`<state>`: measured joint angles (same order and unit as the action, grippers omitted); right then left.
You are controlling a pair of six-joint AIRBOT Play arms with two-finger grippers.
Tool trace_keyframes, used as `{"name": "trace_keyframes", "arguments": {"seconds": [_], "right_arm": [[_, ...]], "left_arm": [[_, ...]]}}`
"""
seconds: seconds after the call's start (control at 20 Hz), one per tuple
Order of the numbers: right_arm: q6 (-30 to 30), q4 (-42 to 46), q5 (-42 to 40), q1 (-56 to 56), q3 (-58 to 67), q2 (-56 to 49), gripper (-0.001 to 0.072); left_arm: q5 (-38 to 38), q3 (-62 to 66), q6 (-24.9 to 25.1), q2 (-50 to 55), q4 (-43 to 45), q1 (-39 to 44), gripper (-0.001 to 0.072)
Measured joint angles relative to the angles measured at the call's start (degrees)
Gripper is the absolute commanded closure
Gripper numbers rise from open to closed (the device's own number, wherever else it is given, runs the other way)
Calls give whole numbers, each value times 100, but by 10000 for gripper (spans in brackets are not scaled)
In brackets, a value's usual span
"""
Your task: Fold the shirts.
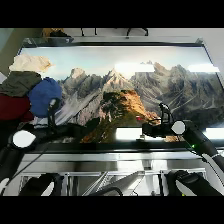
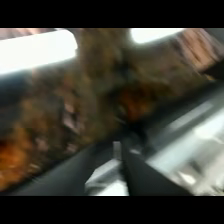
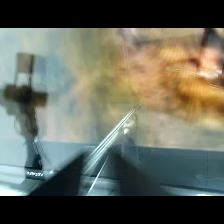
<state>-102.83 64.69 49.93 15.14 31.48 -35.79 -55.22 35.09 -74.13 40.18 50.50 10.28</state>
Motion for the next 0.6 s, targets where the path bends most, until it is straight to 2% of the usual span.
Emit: {"name": "trace_keyframes", "arguments": {"seconds": [0.15, 0.35, 0.45, 0.6], "right_arm": [[52, 9, -57, 2, 0, -2, 250], [90, -2, -223, 2, 0, -2, 250], [96, 0, -310, 2, 0, -2, 250], [109, 13, -413, 2, 0, -4, 250]], "left_arm": [[-90, 881, -7, 658, 756, -1196, 17], [-249, 1694, -26, 1840, 1196, -2824, 17], [-262, 1952, -28, 2492, 1279, -3340, 17], [-118, 2371, -28, 3501, 1355, -3635, 17]]}}
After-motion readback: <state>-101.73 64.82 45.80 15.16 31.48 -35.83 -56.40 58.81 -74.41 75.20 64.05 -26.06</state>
